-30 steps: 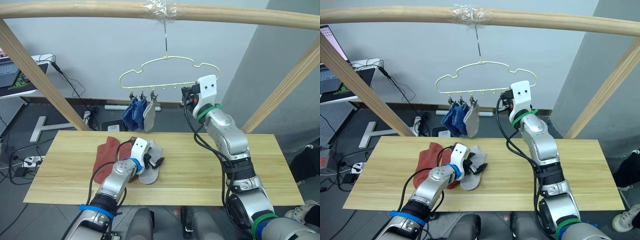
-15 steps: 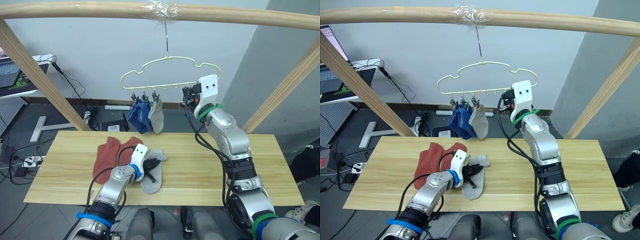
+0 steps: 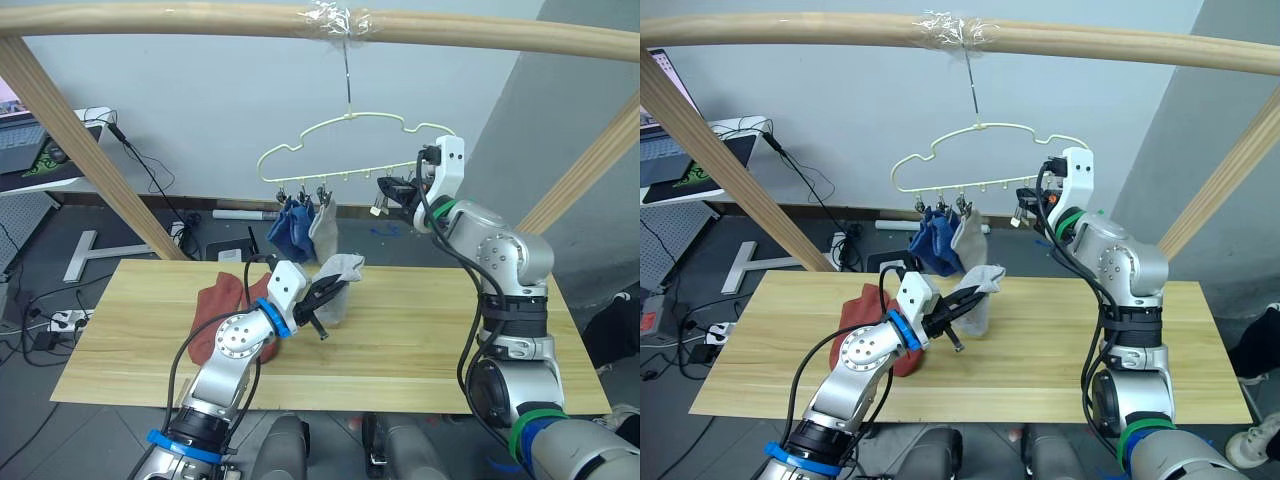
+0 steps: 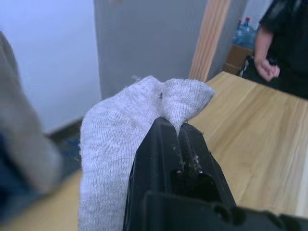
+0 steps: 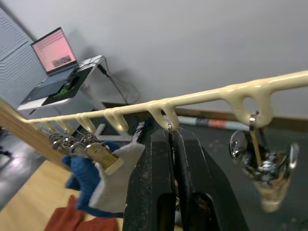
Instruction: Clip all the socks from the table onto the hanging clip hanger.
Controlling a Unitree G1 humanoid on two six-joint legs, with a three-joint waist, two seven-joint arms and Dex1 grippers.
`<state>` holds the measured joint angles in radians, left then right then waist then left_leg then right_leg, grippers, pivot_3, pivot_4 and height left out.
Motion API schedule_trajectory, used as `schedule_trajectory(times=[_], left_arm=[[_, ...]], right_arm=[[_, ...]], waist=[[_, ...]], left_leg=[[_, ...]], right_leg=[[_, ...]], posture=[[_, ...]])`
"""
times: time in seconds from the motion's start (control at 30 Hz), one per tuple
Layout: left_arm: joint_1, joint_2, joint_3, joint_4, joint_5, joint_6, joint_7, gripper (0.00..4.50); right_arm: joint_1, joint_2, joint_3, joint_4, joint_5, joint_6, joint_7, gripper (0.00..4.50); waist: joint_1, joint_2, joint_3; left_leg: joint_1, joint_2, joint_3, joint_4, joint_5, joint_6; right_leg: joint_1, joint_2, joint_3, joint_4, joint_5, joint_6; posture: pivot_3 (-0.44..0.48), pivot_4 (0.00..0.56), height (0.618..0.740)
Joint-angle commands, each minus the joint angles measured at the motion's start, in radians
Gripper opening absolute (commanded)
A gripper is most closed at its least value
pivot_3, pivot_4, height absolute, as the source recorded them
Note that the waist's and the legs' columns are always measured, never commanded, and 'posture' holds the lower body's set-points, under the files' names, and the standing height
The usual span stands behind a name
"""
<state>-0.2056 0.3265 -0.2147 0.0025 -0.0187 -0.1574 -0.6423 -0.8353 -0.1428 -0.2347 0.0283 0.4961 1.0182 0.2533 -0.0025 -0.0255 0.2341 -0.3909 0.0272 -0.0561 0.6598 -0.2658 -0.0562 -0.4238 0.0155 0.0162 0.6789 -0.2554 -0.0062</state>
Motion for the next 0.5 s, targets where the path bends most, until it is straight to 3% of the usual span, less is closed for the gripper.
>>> schedule_trajectory(times=[0.03, 0.17, 0.5], left_arm=[[-0.030, -0.006, -0.027, -0.065, 0.047, -0.111, 0.017, 0.04], [-0.066, -0.035, -0.034, -0.043, 0.067, -0.145, 0.047, 0.04], [-0.147, -0.072, -0.021, 0.048, 0.091, -0.197, 0.114, 0.04]], right_arm=[[-0.040, -0.009, -0.123, 0.032, 0.081, 0.185, -0.066, 0.00], [-0.088, 0.038, -0.241, 0.053, 0.153, 0.326, -0.144, 0.00], [-0.107, 0.073, -0.311, 0.006, 0.211, 0.444, -0.214, 0.00]], waist=[[0.002, 0.000, 0.000], [0.002, 0.000, 0.000], [0.001, 0.000, 0.000]], left_leg=[[0.000, 0.000, 0.000, 0.000, 0.000, 0.000], [-0.001, 0.000, 0.000, 0.001, 0.000, 0.000], [-0.001, 0.000, 0.001, 0.000, 0.000, 0.001]], right_leg=[[0.000, 0.000, 0.000, 0.000, 0.000, 0.000], [0.000, 0.000, 0.000, 0.000, 0.000, 0.000], [0.000, 0.000, -0.001, 0.000, 0.000, 0.000]], posture=[[0.014, 0.199, 0.740], [0.012, 0.195, 0.740], [0.005, 0.197, 0.740]])
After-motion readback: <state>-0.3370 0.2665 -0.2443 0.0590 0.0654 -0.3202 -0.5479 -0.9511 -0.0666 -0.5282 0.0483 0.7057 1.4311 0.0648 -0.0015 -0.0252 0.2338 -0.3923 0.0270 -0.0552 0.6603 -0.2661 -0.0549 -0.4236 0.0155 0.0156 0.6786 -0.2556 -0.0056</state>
